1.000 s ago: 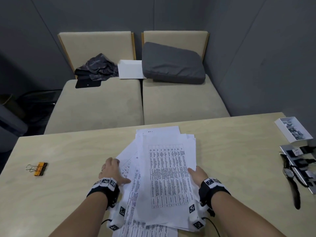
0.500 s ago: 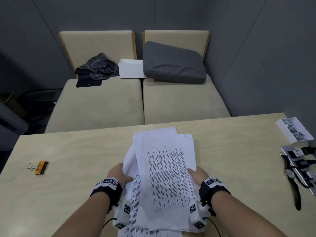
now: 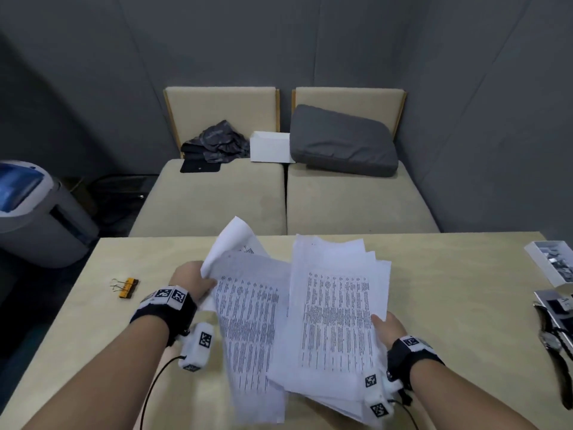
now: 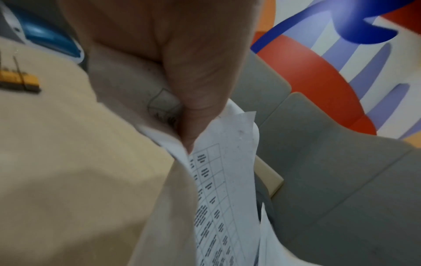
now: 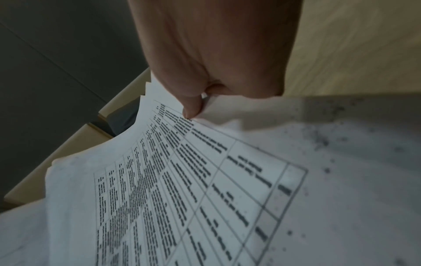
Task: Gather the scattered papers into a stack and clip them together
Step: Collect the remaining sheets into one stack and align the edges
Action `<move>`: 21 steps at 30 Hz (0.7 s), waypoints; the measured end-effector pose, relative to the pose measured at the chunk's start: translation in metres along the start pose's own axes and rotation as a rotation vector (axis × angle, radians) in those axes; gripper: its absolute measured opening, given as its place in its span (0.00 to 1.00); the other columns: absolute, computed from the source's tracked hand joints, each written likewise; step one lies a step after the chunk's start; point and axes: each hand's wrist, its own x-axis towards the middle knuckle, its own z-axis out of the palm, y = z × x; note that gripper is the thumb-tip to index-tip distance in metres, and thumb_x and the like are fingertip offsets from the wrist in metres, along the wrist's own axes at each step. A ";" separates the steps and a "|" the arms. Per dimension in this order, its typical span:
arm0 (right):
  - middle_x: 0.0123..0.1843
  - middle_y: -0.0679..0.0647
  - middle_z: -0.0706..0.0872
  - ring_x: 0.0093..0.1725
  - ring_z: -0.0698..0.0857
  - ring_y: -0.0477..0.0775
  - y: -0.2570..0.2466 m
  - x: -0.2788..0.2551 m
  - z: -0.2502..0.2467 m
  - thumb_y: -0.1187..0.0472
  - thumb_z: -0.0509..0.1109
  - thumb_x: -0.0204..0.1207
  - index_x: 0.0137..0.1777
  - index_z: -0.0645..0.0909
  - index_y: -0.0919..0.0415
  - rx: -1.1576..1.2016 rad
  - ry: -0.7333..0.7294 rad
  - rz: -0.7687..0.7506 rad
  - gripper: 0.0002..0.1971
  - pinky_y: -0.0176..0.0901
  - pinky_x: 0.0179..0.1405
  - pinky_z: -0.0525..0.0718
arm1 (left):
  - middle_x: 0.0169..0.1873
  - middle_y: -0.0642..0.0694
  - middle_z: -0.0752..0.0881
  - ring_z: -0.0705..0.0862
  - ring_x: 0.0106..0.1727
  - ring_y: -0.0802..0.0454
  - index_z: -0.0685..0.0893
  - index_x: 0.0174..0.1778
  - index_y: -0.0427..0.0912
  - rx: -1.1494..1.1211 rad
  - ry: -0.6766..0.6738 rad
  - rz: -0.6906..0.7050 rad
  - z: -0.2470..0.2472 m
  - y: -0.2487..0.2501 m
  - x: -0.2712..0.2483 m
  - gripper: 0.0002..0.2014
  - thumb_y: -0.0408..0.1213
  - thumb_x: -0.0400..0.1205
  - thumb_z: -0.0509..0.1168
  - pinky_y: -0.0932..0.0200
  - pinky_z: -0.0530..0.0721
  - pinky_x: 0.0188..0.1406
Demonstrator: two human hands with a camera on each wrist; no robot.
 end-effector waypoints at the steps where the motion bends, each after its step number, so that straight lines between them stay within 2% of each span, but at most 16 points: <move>1: 0.73 0.64 0.77 0.71 0.77 0.64 -0.001 -0.004 -0.002 0.61 0.57 0.85 0.75 0.70 0.69 0.004 0.002 0.002 0.21 0.47 0.67 0.72 | 0.42 0.36 0.87 0.82 0.41 0.41 0.81 0.39 0.39 -0.012 0.048 0.012 -0.010 -0.002 -0.004 0.08 0.39 0.74 0.71 0.58 0.71 0.37; 4: 0.73 0.64 0.77 0.71 0.76 0.65 -0.004 -0.018 0.001 0.61 0.57 0.85 0.75 0.70 0.69 0.000 -0.018 -0.021 0.20 0.47 0.69 0.72 | 0.32 0.37 0.83 0.79 0.36 0.40 0.80 0.33 0.40 -0.092 0.196 0.012 -0.041 -0.012 -0.019 0.10 0.40 0.74 0.71 0.57 0.70 0.35; 6: 0.74 0.64 0.76 0.72 0.76 0.65 -0.006 -0.028 0.006 0.61 0.57 0.86 0.75 0.70 0.69 -0.003 -0.022 -0.035 0.20 0.47 0.69 0.72 | 0.30 0.36 0.82 0.79 0.35 0.38 0.81 0.33 0.36 -0.149 0.270 -0.035 -0.063 -0.020 -0.027 0.14 0.43 0.76 0.71 0.55 0.71 0.34; 9: 0.74 0.66 0.76 0.72 0.76 0.66 -0.011 -0.037 0.016 0.63 0.56 0.86 0.74 0.69 0.73 -0.038 -0.045 -0.042 0.20 0.48 0.69 0.72 | 0.39 0.30 0.87 0.84 0.42 0.33 0.85 0.41 0.29 -0.270 0.370 -0.058 -0.087 -0.030 -0.033 0.17 0.44 0.76 0.72 0.50 0.79 0.38; 13: 0.73 0.68 0.76 0.72 0.76 0.66 -0.014 -0.041 0.026 0.61 0.58 0.85 0.74 0.70 0.74 -0.073 -0.091 -0.044 0.22 0.48 0.71 0.72 | 0.47 0.32 0.88 0.86 0.49 0.35 0.86 0.51 0.31 -0.571 0.491 -0.092 -0.099 -0.038 -0.038 0.16 0.39 0.74 0.74 0.43 0.84 0.51; 15: 0.74 0.69 0.74 0.73 0.75 0.67 -0.016 -0.041 0.027 0.56 0.58 0.85 0.75 0.68 0.75 -0.040 -0.141 0.006 0.26 0.49 0.72 0.73 | 0.48 0.33 0.89 0.87 0.51 0.37 0.86 0.53 0.33 -0.704 0.483 -0.102 -0.096 -0.038 -0.043 0.20 0.42 0.71 0.76 0.40 0.85 0.54; 17: 0.77 0.70 0.70 0.75 0.72 0.69 -0.019 -0.041 0.023 0.50 0.57 0.85 0.78 0.62 0.76 0.017 -0.115 0.073 0.32 0.50 0.72 0.70 | 0.47 0.34 0.90 0.88 0.48 0.40 0.87 0.51 0.34 -0.821 0.437 -0.126 -0.085 -0.036 -0.044 0.24 0.48 0.65 0.77 0.39 0.86 0.54; 19: 0.78 0.68 0.68 0.76 0.71 0.69 -0.021 -0.036 0.017 0.44 0.56 0.84 0.81 0.59 0.69 0.066 -0.003 0.045 0.34 0.54 0.72 0.69 | 0.46 0.32 0.89 0.86 0.41 0.44 0.87 0.47 0.33 -0.918 0.354 -0.124 -0.069 -0.025 -0.048 0.19 0.43 0.68 0.78 0.47 0.87 0.45; 21: 0.75 0.63 0.75 0.72 0.75 0.65 -0.027 -0.031 0.008 0.35 0.54 0.80 0.77 0.67 0.59 0.226 0.045 -0.062 0.34 0.56 0.70 0.71 | 0.43 0.31 0.88 0.82 0.32 0.47 0.86 0.48 0.31 -0.953 0.264 -0.109 -0.048 -0.011 -0.053 0.12 0.35 0.74 0.75 0.60 0.81 0.30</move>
